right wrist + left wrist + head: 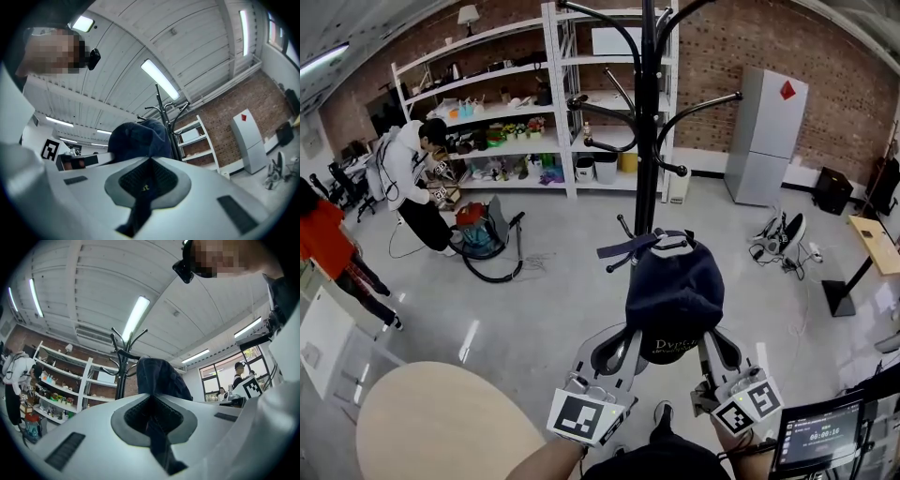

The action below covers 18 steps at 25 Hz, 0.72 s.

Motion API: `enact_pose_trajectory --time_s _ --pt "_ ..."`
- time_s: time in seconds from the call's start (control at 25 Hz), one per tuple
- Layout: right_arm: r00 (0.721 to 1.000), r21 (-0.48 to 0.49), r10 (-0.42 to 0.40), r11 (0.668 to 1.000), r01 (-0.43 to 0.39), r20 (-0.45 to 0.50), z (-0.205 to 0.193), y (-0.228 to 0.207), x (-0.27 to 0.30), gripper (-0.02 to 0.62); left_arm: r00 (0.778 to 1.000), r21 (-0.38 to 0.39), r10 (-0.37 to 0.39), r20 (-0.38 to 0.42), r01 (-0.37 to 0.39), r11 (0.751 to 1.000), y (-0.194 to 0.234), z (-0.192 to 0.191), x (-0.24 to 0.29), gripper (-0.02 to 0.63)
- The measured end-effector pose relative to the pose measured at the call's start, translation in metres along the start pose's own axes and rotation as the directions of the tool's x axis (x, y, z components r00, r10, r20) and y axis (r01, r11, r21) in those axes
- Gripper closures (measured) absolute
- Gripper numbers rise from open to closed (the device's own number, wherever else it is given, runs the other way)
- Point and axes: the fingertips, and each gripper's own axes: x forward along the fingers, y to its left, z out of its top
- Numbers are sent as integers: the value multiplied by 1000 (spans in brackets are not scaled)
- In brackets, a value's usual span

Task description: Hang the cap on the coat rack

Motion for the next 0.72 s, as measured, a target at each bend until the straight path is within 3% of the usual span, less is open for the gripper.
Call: enact_pose_trajectory --time_s 0.36,0.56,0.72 --pt "998 0 33 999 -33 45 8 -58 39 583 1000 42 18 11 -18 999 15 -9 68 591" --pt "996 -27 46 999 -44 73 -10 -78 48 583 1000 65 22 21 -24 998 24 -34 83 591" --pt "995 -15 60 998 -59 76 16 -106 67 583 999 65 36 6 -36 997 25 -18 122 591"
